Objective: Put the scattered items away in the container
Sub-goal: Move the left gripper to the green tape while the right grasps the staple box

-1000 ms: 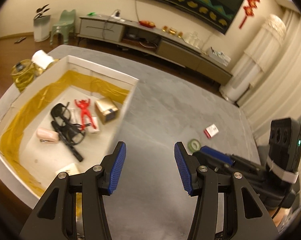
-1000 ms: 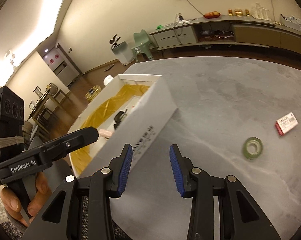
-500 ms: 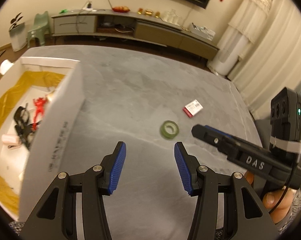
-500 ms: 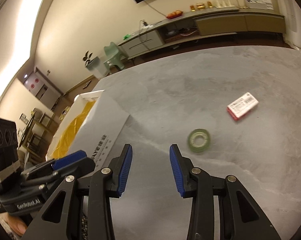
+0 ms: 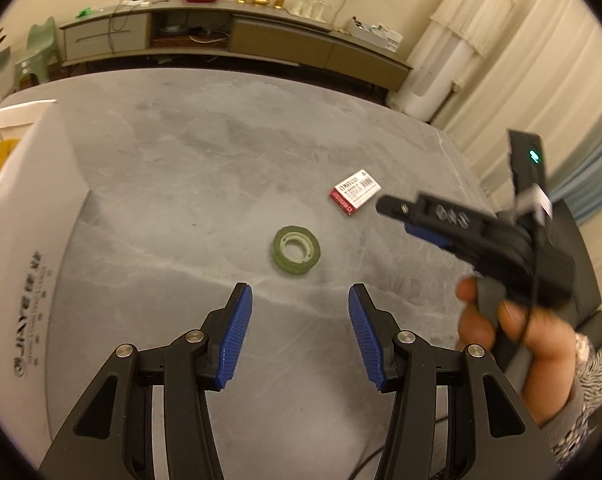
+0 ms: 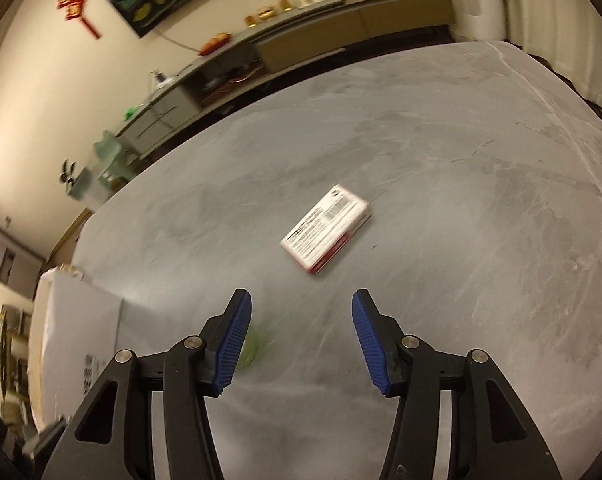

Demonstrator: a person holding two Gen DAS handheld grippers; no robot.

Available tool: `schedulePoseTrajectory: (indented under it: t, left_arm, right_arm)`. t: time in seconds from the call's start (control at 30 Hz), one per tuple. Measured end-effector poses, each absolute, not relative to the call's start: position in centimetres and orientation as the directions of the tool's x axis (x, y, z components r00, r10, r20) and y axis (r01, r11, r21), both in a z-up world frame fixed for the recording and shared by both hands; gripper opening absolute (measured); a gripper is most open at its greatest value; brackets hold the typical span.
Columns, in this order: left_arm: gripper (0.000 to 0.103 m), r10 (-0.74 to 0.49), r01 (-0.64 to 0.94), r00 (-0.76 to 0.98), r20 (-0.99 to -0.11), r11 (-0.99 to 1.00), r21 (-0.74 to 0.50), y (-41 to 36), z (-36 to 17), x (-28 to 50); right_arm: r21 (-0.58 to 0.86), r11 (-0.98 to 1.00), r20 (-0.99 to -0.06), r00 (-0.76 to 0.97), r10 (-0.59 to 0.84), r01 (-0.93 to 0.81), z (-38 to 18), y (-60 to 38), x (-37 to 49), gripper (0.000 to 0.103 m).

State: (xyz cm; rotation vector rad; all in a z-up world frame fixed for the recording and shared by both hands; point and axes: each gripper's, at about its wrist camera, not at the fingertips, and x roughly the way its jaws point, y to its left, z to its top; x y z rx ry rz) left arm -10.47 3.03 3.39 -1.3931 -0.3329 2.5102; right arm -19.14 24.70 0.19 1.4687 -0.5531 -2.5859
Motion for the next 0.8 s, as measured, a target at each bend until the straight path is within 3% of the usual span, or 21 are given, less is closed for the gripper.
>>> schedulePoseTrajectory:
  t: [0.33,0.47,0.5,0.53,0.63,0.8]
  left_arm:
    - [0.053,0.361,-0.090,-0.496,-0.790,-0.926,-0.367,0.3,1.1,-11.1]
    - [0.053,0.374,-0.089,-0.496,-0.784,-0.920,-0.382,-0.6,1.0,-10.8]
    - [0.053,0.376,-0.087,-0.496,-0.783,-0.919,-0.386,-0.7,1.0,-10.8]
    - [0.053,0.378,-0.086,-0.496,-0.782,-0.917,-0.389,-0.9,1.0,-10.7]
    - [0.053,0.386,-0.087,-0.497,-0.777,-0.913,-0.397,-0.9,1.1,-10.6]
    - [0.053,0.402,-0.116,-0.492,-0.772,-0.910,-0.399,0.2,1.4,-10.6]
  right_arm:
    - [0.223,-0.945,-0.878,-0.471,-0.088,-0.239,-1.8,23.4,-25.5,0.058]
    - [0.170,-0.963,-0.880,-0.472,-0.052,-0.211,-2.7,22.5,-26.2,0.058]
    - [0.146,-0.970,-0.880,-0.473,-0.038,-0.193,-2.7,22.2,-26.2,0.050]
    - [0.127,-0.977,-0.880,-0.474,-0.033,-0.169,-2.7,21.9,-26.2,0.033]
    - [0.118,-0.990,-0.885,-0.460,-0.069,-0.079,-2.5,21.9,-25.3,0.023]
    - [0.136,-0.991,-0.889,-0.442,-0.119,-0.007,-2.2,23.8,-22.9,0.016]
